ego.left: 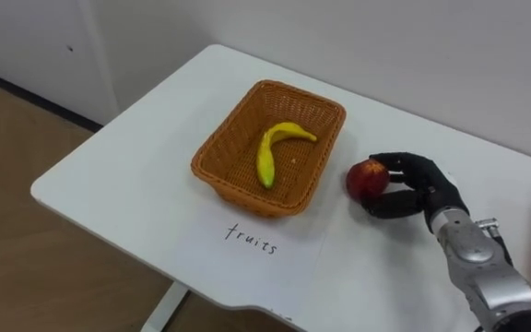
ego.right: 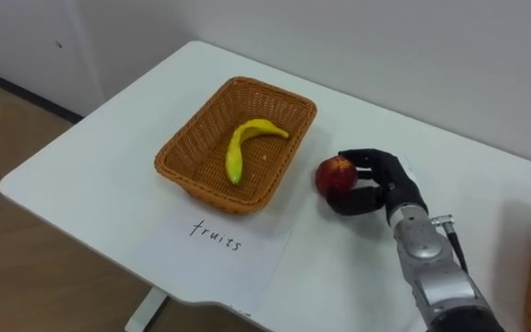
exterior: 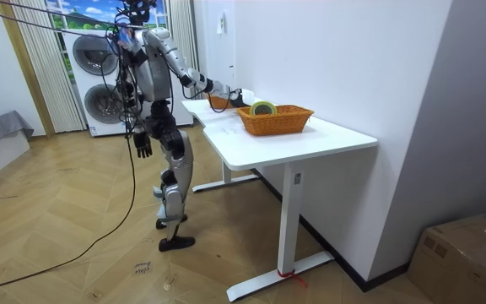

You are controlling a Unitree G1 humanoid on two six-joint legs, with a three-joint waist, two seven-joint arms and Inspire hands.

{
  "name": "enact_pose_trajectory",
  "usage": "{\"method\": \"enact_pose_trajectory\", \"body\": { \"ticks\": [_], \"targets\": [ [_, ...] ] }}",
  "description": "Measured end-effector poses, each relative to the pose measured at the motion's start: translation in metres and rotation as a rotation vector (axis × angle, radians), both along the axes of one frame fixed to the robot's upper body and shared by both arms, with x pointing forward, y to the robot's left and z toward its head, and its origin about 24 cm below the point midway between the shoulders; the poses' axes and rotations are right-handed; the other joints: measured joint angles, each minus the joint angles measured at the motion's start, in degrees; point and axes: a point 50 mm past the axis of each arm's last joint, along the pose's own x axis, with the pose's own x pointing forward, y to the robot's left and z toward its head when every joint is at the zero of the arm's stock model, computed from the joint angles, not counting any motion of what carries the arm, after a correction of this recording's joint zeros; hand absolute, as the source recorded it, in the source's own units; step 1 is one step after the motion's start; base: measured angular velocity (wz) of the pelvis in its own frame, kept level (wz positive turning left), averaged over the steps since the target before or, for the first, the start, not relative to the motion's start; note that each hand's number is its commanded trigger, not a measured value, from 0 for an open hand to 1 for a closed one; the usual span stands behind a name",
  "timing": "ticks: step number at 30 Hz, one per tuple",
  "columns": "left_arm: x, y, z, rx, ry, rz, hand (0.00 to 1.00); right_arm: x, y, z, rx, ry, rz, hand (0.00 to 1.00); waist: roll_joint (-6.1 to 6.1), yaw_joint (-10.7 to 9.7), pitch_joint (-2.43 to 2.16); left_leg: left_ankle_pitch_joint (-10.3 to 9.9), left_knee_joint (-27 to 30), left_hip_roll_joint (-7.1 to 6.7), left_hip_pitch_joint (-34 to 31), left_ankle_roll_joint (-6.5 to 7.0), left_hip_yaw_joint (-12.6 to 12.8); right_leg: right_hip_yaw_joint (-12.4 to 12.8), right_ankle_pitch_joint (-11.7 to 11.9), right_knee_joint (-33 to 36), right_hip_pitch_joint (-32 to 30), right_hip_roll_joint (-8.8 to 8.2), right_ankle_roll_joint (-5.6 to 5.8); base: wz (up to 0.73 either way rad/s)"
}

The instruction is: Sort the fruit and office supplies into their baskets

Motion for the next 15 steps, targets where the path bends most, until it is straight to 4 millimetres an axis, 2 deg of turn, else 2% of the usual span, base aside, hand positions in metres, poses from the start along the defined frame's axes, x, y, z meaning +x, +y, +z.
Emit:
{"method": "enact_pose_trajectory", "body": {
  "ticks": [2, 5, 6, 7, 8, 9, 11, 15],
  "targets": [
    [-0.001, 0.0, 0.0, 0.0, 0.001, 0.005, 0.0, 0.0, 0.002, 0.005, 0.006, -0.031, -0.003, 1.0, 0.31, -0.7, 0.04, 0.0, 0.1, -0.04, 0.0, 0.01, 0.0, 0.0, 0.0, 0.0, 0.1, -0.02, 0.02, 0.02],
    [0.0, -0.002, 0.0, -0.002, -0.007, 0.021, 0.0, -0.001, 0.001, 0.018, 0.024, -0.102, -0.015, 1.0, 0.78, -1.4, -0.2, 0.0, -0.2, -0.05, 0.5, 0.02, 0.2, 0.1, 0.0, -0.1, 0.2, -0.07, 0.04, -0.03],
    [0.0, -0.003, -0.001, -0.004, -0.008, 0.02, 0.0, 0.0, 0.002, 0.023, 0.026, -0.127, -0.018, 1.0, 1.36, -1.9, -0.04, 0.0, -0.4, -0.03, 1.1, 0.03, 0.4, 0.3, 0.0, -0.1, 0.7, -0.08, 0.05, -0.06],
    [0.0, -0.004, -0.001, -0.005, -0.01, 0.022, 0.0, 0.001, 0.003, 0.028, 0.03, -0.148, -0.016, 1.0, 1.53, -2.4, -0.24, 0.0, -0.6, -0.02, 1.6, 0.03, 0.4, 0.4, 0.0, 0.0, 1.0, -0.09, 0.07, -0.06],
    [0.001, -0.005, -0.001, -0.005, -0.012, 0.023, 0.0, 0.002, 0.003, 0.03, 0.033, -0.157, -0.016, 1.0, 1.75, -2.5, -0.13, 0.0, -0.8, 0.0, 2.0, 0.03, 0.5, 0.5, 0.0, -0.1, 1.4, -0.08, 0.08, -0.07],
    [0.001, -0.006, -0.002, -0.008, -0.013, 0.023, 0.0, 0.002, 0.004, 0.033, 0.034, -0.171, -0.016, 1.0, 2.12, -3.0, -0.36, 0.0, -1.1, 0.06, 2.3, 0.02, 0.7, 0.8, -0.1, -0.1, 1.5, -0.07, 0.12, -0.08],
    [0.003, -0.008, -0.002, -0.011, -0.017, 0.023, 0.0, 0.003, 0.003, 0.037, 0.034, -0.189, -0.02, 1.0, 2.25, -3.8, -0.48, 0.0, -1.3, 0.05, 2.5, 0.01, 0.8, 1.1, -0.2, -0.1, 1.6, -0.06, 0.1, -0.06],
    [0.004, -0.008, -0.002, -0.01, -0.019, 0.018, 0.0, 0.006, -0.004, 0.049, 0.0, -0.235, -0.039, 1.0, 1.96, -4.2, -0.48, 0.0, -1.9, 0.14, 3.0, 0.04, 1.6, 2.2, -0.3, 0.0, 1.4, -0.07, 0.1, -0.11]
  ]
}}
